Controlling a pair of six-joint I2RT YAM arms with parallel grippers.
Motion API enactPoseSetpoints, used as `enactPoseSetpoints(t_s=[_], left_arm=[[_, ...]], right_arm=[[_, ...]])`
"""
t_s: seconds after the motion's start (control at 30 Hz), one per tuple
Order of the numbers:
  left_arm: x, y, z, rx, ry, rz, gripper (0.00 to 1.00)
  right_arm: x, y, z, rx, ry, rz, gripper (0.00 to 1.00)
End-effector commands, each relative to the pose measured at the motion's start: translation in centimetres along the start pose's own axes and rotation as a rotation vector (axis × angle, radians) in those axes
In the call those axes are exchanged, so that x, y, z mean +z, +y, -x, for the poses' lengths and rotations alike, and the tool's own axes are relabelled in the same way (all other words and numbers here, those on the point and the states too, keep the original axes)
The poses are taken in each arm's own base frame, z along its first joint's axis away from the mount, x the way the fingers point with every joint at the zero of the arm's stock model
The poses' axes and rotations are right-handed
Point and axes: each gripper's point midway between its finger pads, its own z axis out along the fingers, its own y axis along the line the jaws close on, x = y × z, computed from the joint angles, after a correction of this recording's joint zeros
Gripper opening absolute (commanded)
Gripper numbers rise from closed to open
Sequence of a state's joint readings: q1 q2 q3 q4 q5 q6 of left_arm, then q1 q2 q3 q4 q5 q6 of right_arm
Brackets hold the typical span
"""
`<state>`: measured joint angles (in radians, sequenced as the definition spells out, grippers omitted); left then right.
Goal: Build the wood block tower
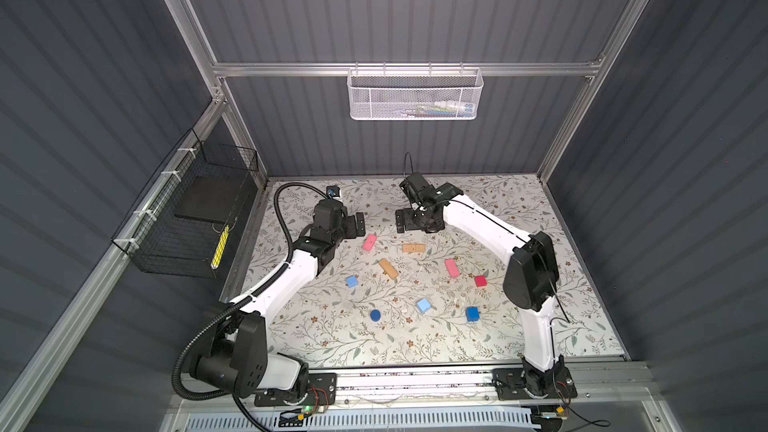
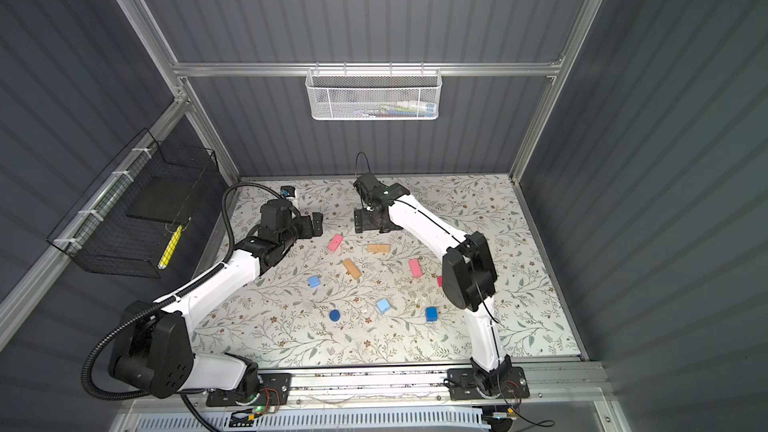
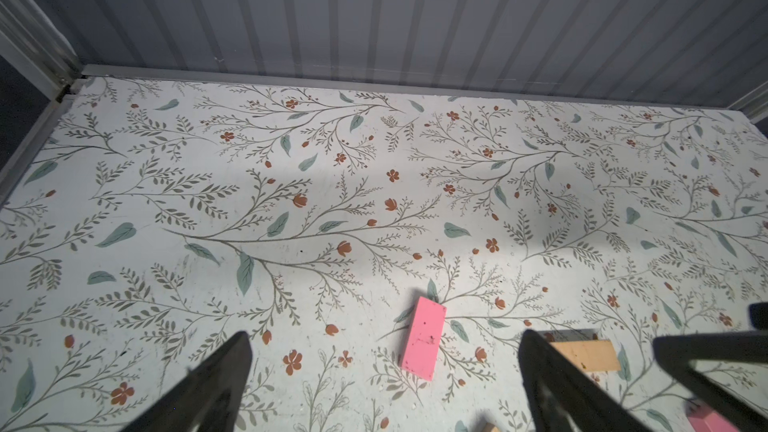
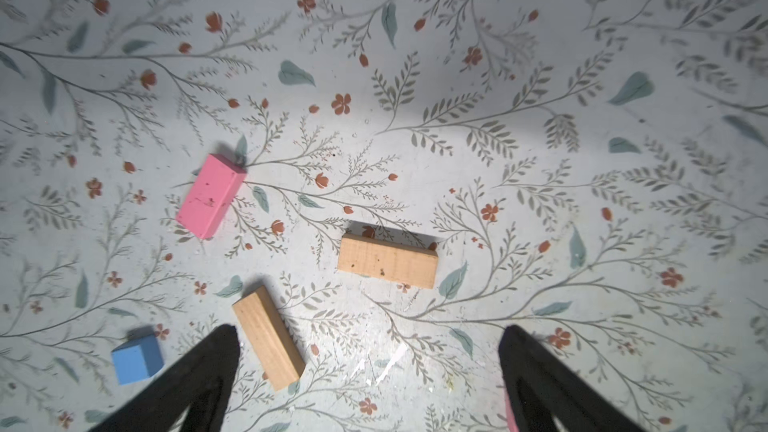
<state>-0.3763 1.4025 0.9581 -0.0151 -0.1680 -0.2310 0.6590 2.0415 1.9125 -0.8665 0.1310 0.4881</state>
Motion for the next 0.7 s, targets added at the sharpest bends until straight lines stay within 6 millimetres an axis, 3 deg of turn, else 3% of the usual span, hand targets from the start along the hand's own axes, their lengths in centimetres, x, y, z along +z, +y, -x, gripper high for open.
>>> enactPoseSetpoints(t_s=[0.0, 0.27, 0.5, 0.67], left_arm=[[-0.6, -1.7, -0.7, 0.070, 0.029, -0.110, 1.00], [-2.9, -5.0, -2.7, 0.193, 0.117, -0.298, 0.99], [-5.4, -7.0, -5.1, 0.223, 0.168, -0.436, 0.99], [-5.6, -8.2, -7.0, 0.310, 0.238, -0.426, 0.99]], right_arm=[[-2.4, -1.2, 1.7, 0.023, -0.079, 0.031, 0.99], [-8.4, -3.6, 5.3, 0.137, -0.308, 0.187, 0.99], [-11.3, -6.1, 6.5, 0.279, -0.443, 0.344, 0.99], [-12.7, -7.9, 6.5, 0.319, -0.527, 0.337, 0.99]])
